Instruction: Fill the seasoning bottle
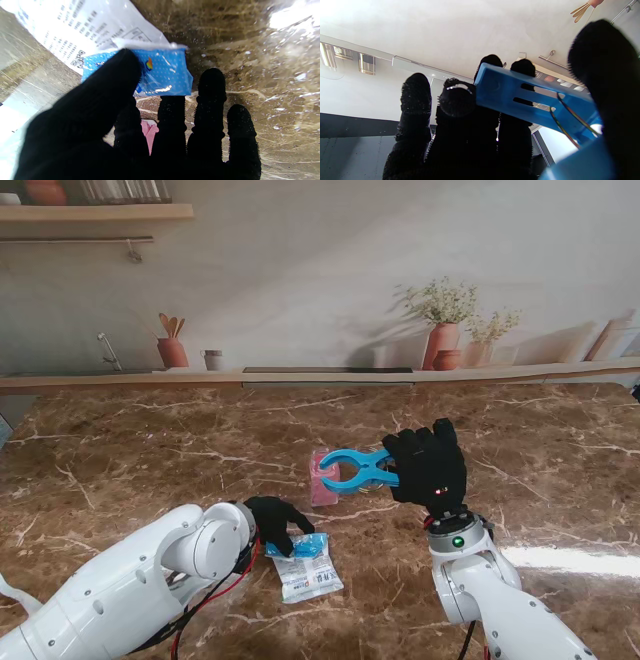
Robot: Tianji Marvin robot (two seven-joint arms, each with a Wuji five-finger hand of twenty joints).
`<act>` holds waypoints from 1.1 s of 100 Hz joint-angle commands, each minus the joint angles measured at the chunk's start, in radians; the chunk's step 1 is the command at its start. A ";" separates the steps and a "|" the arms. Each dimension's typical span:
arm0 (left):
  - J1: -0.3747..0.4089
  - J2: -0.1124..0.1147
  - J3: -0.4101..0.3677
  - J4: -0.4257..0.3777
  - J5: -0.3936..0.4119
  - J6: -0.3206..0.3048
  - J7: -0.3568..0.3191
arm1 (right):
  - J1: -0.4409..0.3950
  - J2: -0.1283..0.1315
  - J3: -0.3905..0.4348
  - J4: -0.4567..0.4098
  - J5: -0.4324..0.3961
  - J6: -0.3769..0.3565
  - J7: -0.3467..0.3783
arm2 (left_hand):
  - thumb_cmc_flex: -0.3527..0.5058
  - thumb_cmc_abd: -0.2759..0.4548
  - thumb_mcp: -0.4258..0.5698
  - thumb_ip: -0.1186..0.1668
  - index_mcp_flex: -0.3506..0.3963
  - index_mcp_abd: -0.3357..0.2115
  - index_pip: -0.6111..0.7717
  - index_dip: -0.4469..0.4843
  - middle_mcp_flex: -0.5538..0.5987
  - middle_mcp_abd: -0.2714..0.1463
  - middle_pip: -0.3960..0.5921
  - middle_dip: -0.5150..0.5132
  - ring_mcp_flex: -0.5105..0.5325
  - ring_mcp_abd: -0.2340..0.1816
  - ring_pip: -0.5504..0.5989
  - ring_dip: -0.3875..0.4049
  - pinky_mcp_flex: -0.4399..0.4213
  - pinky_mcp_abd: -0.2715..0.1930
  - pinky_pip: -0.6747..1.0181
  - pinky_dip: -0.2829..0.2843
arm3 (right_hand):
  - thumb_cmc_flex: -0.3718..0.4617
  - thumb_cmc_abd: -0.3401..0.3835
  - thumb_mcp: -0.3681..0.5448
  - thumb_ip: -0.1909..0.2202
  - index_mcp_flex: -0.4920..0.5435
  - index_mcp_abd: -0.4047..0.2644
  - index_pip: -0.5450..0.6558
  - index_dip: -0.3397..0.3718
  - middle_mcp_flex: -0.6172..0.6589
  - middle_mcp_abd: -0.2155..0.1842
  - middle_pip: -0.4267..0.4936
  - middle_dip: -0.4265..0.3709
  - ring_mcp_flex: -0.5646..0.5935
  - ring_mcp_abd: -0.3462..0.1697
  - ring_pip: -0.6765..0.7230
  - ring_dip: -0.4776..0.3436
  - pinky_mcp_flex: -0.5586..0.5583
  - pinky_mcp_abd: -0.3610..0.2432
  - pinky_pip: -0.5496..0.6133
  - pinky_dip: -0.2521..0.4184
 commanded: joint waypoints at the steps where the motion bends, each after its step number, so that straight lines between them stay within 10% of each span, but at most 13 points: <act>1: 0.029 0.006 0.010 0.032 -0.007 -0.004 -0.019 | -0.006 -0.001 0.004 0.003 0.002 0.004 0.009 | 0.050 0.050 0.023 -0.005 -0.019 0.175 0.802 0.094 -0.044 -0.026 0.029 0.055 -0.074 -0.001 -0.054 0.021 -0.056 -0.023 -0.015 -0.018 | 0.105 0.109 0.010 0.034 0.187 -0.219 0.707 0.151 0.156 -0.132 0.651 0.145 -0.025 -0.071 -0.032 0.010 -0.014 0.006 -0.014 0.006; 11: 0.047 0.000 -0.013 0.032 -0.016 -0.020 -0.002 | -0.007 0.000 0.005 0.005 0.002 0.002 0.011 | 0.060 0.064 0.091 -0.016 -0.089 0.163 0.819 0.242 0.002 0.012 -0.174 -0.200 -0.051 0.009 -0.139 -0.131 -0.022 -0.081 -0.004 -0.022 | 0.105 0.110 0.009 0.034 0.187 -0.219 0.707 0.152 0.156 -0.132 0.651 0.145 -0.025 -0.071 -0.032 0.010 -0.014 0.006 -0.015 0.006; 22: 0.079 -0.013 -0.048 0.034 -0.020 -0.053 0.060 | -0.010 0.001 0.006 0.010 0.002 -0.003 0.022 | 0.050 0.024 0.137 -0.016 -0.047 0.167 0.809 0.228 0.114 0.034 -0.096 -0.345 0.051 -0.021 -0.066 -0.195 0.061 -0.121 0.047 -0.024 | 0.104 0.103 0.013 0.034 0.187 -0.219 0.708 0.154 0.158 -0.132 0.650 0.144 -0.022 -0.071 -0.033 0.009 -0.011 0.006 -0.014 0.006; 43: 0.130 -0.036 -0.102 0.046 -0.001 -0.156 0.181 | -0.017 0.001 0.004 0.032 0.013 0.000 0.036 | 0.064 -0.034 0.204 0.004 0.178 0.104 0.812 0.031 0.175 0.029 -0.010 -0.239 0.103 -0.016 -0.002 -0.130 0.091 -0.148 0.065 -0.030 | 0.100 0.096 0.022 0.033 0.189 -0.221 0.708 0.157 0.160 -0.134 0.650 0.142 -0.020 -0.073 -0.034 0.007 -0.008 0.006 -0.014 0.006; 73: 0.176 -0.053 -0.146 0.041 0.040 -0.222 0.299 | -0.028 0.007 0.009 0.043 0.010 -0.011 0.080 | 0.088 -0.001 0.255 -0.050 0.177 0.106 0.845 0.297 0.150 0.006 0.098 -0.066 0.095 -0.003 0.045 0.022 0.060 -0.150 0.077 0.011 | 0.098 0.074 0.040 0.031 0.201 -0.220 0.707 0.159 0.170 -0.133 0.652 0.141 -0.010 -0.072 -0.032 0.007 -0.001 0.007 -0.012 0.006; 110: 0.233 -0.078 -0.184 0.022 0.127 -0.291 0.497 | -0.056 0.023 0.019 0.017 -0.001 -0.104 0.300 | 0.063 -0.001 0.284 -0.045 0.174 0.094 0.852 0.344 0.157 -0.001 0.144 -0.063 0.112 -0.004 0.080 0.015 0.069 -0.146 0.092 0.032 | 0.082 -0.061 0.174 0.010 0.245 -0.177 0.746 0.133 0.227 -0.097 0.698 0.147 0.052 -0.037 0.024 0.019 0.031 0.051 0.050 0.028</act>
